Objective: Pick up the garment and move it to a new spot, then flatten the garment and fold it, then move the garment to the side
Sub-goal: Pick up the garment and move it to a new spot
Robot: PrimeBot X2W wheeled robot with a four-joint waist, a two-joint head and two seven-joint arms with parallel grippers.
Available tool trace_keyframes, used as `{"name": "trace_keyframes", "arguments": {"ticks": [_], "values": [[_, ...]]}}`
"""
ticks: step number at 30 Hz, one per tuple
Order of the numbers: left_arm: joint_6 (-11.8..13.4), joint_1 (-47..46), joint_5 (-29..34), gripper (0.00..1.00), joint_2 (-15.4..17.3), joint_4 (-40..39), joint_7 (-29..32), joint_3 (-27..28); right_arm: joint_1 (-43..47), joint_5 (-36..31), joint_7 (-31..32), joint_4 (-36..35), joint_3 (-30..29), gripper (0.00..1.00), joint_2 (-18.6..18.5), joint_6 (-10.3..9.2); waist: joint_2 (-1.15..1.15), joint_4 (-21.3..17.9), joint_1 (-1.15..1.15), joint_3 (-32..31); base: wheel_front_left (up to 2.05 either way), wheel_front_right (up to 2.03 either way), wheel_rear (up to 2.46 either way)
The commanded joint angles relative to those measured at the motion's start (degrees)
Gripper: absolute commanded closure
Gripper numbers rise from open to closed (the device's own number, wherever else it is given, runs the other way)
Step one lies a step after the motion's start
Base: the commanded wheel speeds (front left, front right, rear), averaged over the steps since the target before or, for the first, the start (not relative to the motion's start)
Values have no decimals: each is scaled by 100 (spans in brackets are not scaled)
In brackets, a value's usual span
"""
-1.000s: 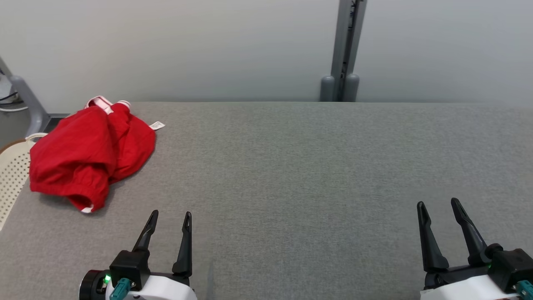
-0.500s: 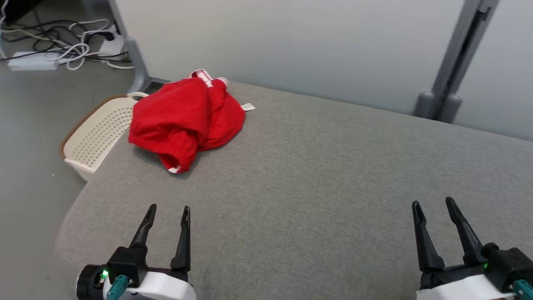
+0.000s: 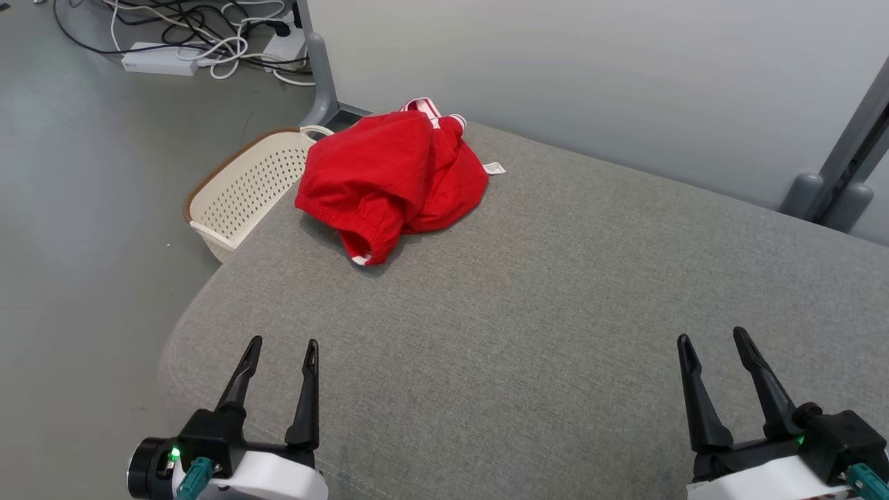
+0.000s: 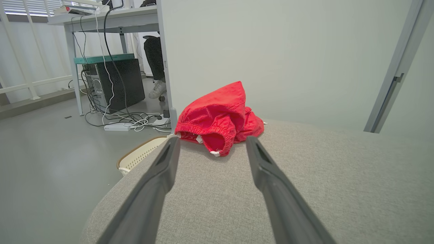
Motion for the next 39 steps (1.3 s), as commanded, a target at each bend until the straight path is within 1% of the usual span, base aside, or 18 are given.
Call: {"name": "trace_keyframes", "arguments": {"ticks": [1, 9, 13, 15, 18, 21, 22, 28, 33, 36, 39], "values": [[32, -5, -17, 0, 21, -32, -2, 30, -31, -11, -30, 12, -14, 0, -37, 13, 0, -34, 0, 20, 0, 0, 0], [72, -166, -31, 0, 37, -80, -2, 121, -148, -135, -30, -82, -23, 0, -36, 13, 0, -307, 0, 277, 0, 0, 0], [-37, -515, -32, 0, 203, -78, -2, 261, -257, -233, -30, -132, -32, 0, -37, 13, 0, -489, 0, 510, 0, 0, 0], [-138, -779, -111, 0, 329, -26, -2, 361, -307, -296, -30, -151, -37, 0, -36, 13, 0, -594, 0, 649, 0, 0, 0], [-267, -1315, -43, 0, 698, 145, 36, 480, -409, -379, -30, -169, -14, 0, -38, 13, 0, -780, 0, 870, 0, 0, 0], [-454, -1937, -78, 0, 1020, 431, 255, 543, -525, -474, -30, -199, -21, 0, -39, 13, 0, -983, 0, 1106, 0, 0, 0], [-454, -1937, -78, 0, 1020, 431, 255, 543, -525, -474, -30, -199, -21, 0, -39, 13, 0, -983, 0, 1106, 0, 0, 0], [-817, -3114, -319, 0, 1725, 1238, 938, 444, -726, -653, -30, -249, 29, 0, -38, 13, 0, -1432, 0, 1557, 0, 0, 0], [-894, -3804, -457, 0, 2267, 2005, 1450, 1, -870, -756, -30, -272, 10, 0, -37, 13, 0, -1779, 0, 1865, 0, 0, 0], [-895, -4057, -728, 0, 2494, 2357, 1732, -574, -941, -824, -30, -310, -1, 0, -37, 13, 0, -1940, 0, 2027, 0, 0, 0], [-897, -4301, -1033, 0, 2739, 2638, 1888, -995, -991, -855, -30, -345, 10, 0, -34, 13, 0, -2068, 0, 2164, 0, 0, 0]]}}
